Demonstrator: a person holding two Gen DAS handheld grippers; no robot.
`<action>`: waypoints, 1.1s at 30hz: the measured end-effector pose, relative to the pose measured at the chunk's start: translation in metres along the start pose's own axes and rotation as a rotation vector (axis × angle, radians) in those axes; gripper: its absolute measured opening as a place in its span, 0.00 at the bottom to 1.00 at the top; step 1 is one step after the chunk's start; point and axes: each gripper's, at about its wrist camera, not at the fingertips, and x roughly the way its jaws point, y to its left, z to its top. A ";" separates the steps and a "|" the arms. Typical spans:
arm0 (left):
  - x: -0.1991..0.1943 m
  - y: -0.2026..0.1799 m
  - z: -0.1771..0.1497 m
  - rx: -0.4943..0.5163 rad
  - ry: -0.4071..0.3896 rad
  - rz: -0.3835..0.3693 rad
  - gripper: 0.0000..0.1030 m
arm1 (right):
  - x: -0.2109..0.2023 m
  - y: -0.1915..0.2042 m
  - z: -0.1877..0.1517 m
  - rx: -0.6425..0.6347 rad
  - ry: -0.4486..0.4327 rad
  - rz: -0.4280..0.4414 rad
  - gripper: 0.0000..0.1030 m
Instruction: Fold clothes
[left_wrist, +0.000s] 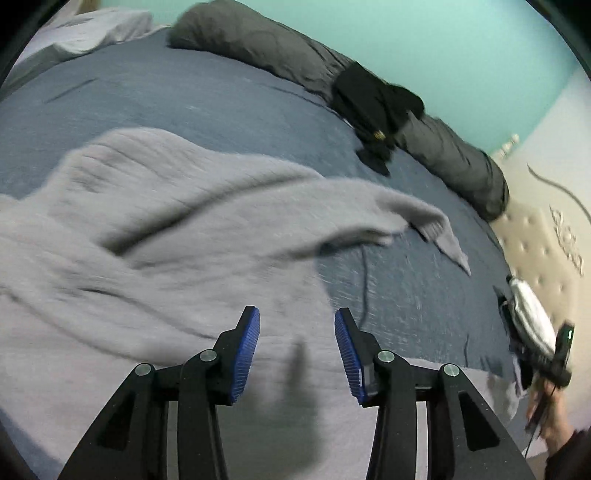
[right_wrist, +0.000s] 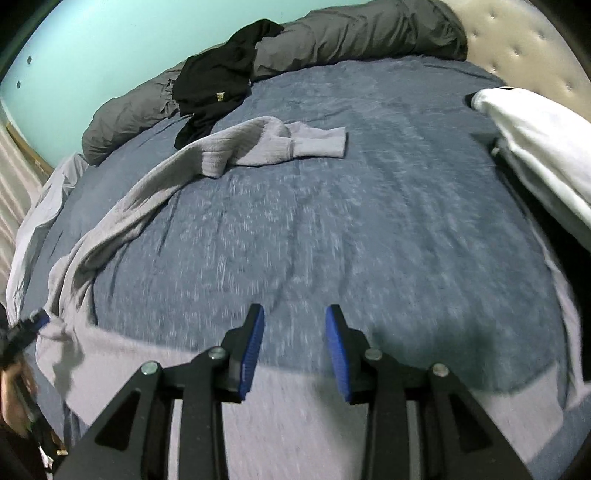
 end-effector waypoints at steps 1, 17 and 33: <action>0.007 -0.005 -0.005 0.011 0.006 0.002 0.45 | 0.007 0.000 0.007 0.003 0.000 -0.007 0.33; 0.051 -0.020 -0.024 0.109 0.007 0.025 0.45 | 0.101 -0.052 0.113 0.282 -0.063 0.008 0.58; 0.065 -0.024 -0.034 0.141 0.013 0.051 0.55 | 0.163 -0.064 0.157 0.327 -0.140 0.028 0.42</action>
